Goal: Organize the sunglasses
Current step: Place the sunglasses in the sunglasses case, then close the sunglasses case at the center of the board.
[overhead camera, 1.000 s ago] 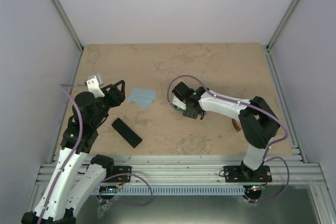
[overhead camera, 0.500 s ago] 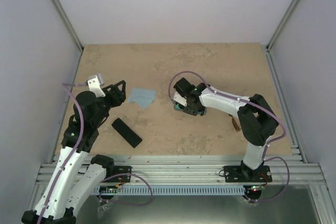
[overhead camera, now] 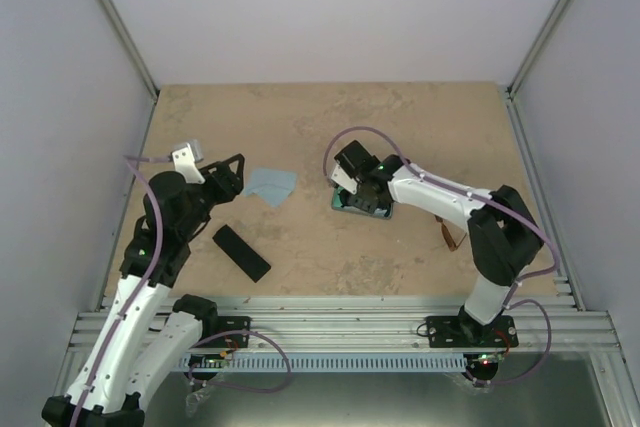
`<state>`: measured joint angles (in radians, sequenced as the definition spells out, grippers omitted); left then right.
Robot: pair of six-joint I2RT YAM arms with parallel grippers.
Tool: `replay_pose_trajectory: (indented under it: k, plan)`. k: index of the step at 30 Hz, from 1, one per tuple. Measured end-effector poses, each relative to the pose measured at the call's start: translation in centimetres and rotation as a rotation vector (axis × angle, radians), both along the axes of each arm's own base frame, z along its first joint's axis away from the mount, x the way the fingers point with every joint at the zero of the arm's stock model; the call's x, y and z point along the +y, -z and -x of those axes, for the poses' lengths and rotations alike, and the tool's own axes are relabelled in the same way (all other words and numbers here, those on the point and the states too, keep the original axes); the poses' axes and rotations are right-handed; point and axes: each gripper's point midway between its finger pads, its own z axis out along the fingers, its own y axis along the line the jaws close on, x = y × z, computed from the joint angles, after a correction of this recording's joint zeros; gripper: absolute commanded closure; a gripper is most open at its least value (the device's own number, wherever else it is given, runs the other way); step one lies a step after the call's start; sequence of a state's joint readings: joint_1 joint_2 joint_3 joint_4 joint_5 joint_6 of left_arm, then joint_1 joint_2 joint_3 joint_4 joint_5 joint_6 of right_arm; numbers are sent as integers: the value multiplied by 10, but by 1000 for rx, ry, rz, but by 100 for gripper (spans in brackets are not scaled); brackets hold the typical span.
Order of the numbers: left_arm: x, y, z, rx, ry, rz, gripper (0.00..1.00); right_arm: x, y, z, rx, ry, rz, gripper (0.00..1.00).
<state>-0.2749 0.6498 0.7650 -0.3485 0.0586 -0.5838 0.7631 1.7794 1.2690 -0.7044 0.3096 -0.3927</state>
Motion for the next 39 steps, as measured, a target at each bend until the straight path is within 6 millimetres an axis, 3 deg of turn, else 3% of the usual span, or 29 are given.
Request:
replay_pose_trajectory:
  k: [6, 8, 11, 14, 17, 20, 27, 34, 39]
  plan:
    - [-20, 22, -6, 46, 93, 53, 41, 1, -54, -25, -159, 100, -165, 48]
    - [-31, 39, -9, 87, 138, 84, 45, -11, -70, -43, -228, 206, -225, 50]
    - [-46, 76, -14, 185, 192, 139, 47, -44, -79, -71, -282, 415, -299, 51]
    - [-64, 115, -12, 295, 234, 175, 49, -76, -75, -92, -299, 597, -352, 50]
    - [-87, 139, -8, 370, 286, 186, 53, -90, -66, -101, -288, 699, -402, 50]
    - [-114, 156, -7, 420, 339, 189, 60, -86, -55, -105, -256, 737, -443, 50]
    - [-173, 225, -5, 610, 376, 103, 77, -73, -16, -105, -150, 764, -455, 50]
    - [-221, 254, -14, 671, 383, 59, 86, -70, -1, -94, -95, 761, -463, 51]
    - [-235, 275, -19, 715, 363, 45, 96, -69, 4, -87, -76, 761, -478, 51]
